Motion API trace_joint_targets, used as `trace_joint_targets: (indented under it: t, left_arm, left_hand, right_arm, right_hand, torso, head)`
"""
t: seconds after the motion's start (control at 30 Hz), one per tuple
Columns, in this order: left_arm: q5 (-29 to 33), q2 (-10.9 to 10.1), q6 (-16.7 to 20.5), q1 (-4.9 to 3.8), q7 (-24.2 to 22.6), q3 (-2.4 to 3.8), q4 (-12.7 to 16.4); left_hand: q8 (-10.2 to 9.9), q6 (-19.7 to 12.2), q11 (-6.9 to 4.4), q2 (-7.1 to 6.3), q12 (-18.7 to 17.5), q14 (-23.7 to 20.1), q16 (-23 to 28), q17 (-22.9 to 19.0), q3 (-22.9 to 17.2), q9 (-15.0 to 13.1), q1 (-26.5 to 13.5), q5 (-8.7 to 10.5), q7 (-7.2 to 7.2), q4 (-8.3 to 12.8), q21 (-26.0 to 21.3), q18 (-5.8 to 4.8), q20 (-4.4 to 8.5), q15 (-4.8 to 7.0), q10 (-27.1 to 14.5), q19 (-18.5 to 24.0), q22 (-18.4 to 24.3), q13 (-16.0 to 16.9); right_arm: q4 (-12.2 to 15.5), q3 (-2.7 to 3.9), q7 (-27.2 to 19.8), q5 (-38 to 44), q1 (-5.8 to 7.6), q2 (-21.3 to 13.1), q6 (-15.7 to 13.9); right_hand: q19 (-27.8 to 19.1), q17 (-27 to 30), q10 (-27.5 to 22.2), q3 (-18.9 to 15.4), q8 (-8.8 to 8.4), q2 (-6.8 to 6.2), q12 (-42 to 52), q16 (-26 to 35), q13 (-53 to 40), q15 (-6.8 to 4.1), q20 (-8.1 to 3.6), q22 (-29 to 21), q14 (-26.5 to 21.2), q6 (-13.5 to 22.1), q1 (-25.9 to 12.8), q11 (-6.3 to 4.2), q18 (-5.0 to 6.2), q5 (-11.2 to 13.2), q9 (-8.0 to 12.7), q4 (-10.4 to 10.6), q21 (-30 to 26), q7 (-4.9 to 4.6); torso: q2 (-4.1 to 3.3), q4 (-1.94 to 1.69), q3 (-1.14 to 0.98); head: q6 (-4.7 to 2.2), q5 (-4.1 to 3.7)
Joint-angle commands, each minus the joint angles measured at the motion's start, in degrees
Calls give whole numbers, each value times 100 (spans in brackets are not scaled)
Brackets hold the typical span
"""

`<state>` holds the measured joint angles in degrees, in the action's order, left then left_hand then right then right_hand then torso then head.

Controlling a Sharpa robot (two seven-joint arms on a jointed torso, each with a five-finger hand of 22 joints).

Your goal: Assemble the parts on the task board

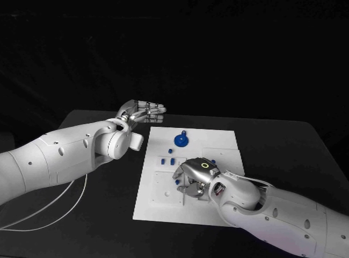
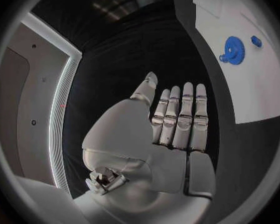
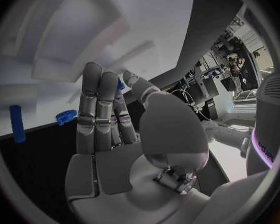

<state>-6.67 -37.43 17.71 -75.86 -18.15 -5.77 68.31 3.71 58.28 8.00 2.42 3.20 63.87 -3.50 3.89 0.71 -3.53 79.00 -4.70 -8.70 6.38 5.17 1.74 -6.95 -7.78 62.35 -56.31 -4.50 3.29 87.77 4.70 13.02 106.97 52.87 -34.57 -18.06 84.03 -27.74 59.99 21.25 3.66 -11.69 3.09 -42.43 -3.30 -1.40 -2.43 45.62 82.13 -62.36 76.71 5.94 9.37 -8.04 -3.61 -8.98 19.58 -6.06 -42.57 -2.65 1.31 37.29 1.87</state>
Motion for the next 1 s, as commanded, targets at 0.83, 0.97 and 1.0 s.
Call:
trace_joint_targets:
  t: [0.83,0.97,1.0]
  left_arm:
    - [142,-29,75,-6,-90,5,1]
    - [142,-18,51,-6,-94,5,2]
    - [142,-17,44,-6,-95,5,1]
  left_hand:
    - [-4,-106,19,-16,21,67,-6,4,-20,-4,-8,-106,-6,12,56,119,6,17,-35,-59,-1,8]
    - [-6,-110,20,-19,22,63,-6,3,-23,-4,-6,-105,-7,14,59,119,6,17,-36,-58,-1,8]
    - [-7,-114,21,-21,22,60,-5,3,-26,-3,-4,-105,-8,16,62,118,6,16,-36,-57,-1,8]
  right_arm:
    - [701,811,-104,-873,228,-1111,150]
    - [518,923,-30,-949,273,-1200,551]
    - [477,935,-11,-934,279,-1206,627]
  right_hand:
    - [195,-52,731,899,-9,-149,23,-299,-7,-60,-78,246,111,-48,-333,-140,-54,-244,1,45,252,-93]
    - [185,-141,535,516,-9,-118,32,-370,-11,-31,-53,289,79,50,-305,-102,-39,-417,2,32,291,-105]
    - [167,-171,372,87,-9,-14,24,-367,-9,-9,-21,291,60,120,-188,-62,-18,-413,4,23,267,-115]
  torso:
    - [-2,-4,-1]
    - [-3,-12,-5]
    - [0,-6,-3]
  head:
    - [-154,-149]
    - [-176,-171]
    - [-170,-169]
